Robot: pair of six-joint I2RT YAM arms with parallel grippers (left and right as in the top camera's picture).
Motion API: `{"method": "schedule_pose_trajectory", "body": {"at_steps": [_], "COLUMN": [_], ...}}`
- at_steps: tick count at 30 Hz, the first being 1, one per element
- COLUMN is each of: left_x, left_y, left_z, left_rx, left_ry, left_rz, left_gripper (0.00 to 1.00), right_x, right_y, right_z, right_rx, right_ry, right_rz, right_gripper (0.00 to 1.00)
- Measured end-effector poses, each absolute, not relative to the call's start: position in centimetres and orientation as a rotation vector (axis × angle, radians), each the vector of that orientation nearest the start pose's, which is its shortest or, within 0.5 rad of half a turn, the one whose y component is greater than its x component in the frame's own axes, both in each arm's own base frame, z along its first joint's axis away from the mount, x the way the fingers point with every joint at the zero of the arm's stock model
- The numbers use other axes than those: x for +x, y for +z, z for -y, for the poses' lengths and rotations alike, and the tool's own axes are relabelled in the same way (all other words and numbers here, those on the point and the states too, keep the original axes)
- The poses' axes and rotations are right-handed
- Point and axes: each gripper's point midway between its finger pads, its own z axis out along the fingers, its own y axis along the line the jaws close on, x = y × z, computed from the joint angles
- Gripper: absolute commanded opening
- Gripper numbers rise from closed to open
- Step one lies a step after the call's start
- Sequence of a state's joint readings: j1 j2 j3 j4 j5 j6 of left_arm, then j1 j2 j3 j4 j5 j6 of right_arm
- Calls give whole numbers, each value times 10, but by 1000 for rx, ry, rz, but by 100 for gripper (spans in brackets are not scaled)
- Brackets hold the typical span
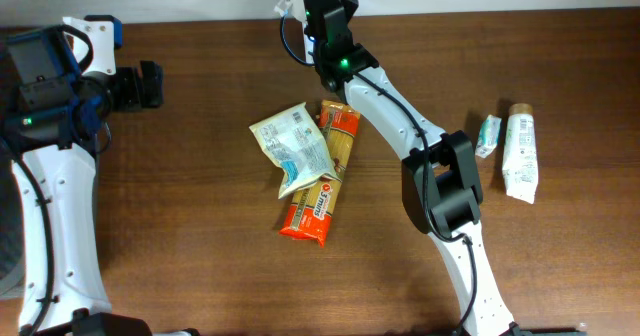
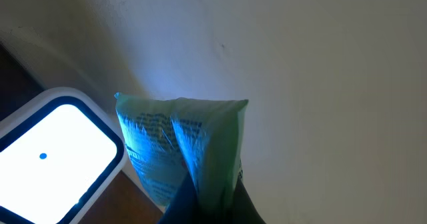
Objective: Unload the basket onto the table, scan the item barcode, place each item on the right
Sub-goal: 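Carry the wipes pack right and drop it near the tube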
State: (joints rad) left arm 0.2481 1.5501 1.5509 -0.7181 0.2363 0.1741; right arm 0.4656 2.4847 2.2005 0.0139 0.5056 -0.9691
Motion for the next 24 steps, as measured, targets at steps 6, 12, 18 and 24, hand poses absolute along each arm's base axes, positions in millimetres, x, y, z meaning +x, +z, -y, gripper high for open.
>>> {"method": "schedule_pose_trajectory", "body": {"at_steps": [6, 12, 18, 24], "left_x": [438, 437, 437, 437], "left_y": [279, 279, 279, 279], "left_z": [-69, -69, -69, -69], "left_rx": [38, 38, 38, 39], "left_ry": [-47, -47, -47, -48], "left_rz": [-2264, -2265, -2265, -2266], "left_gripper": [99, 99, 99, 99], "right_x": [657, 626, 536, 475], "right_y": [192, 195, 350, 324], "right_z": [-242, -240, -155, 21], "right_rx": [-935, -848, -428, 168], "right_ry": [-743, -464, -81, 19], "right_rz": [-1681, -1891, -2042, -2388], "right_gripper": [4, 4, 4, 4]}}
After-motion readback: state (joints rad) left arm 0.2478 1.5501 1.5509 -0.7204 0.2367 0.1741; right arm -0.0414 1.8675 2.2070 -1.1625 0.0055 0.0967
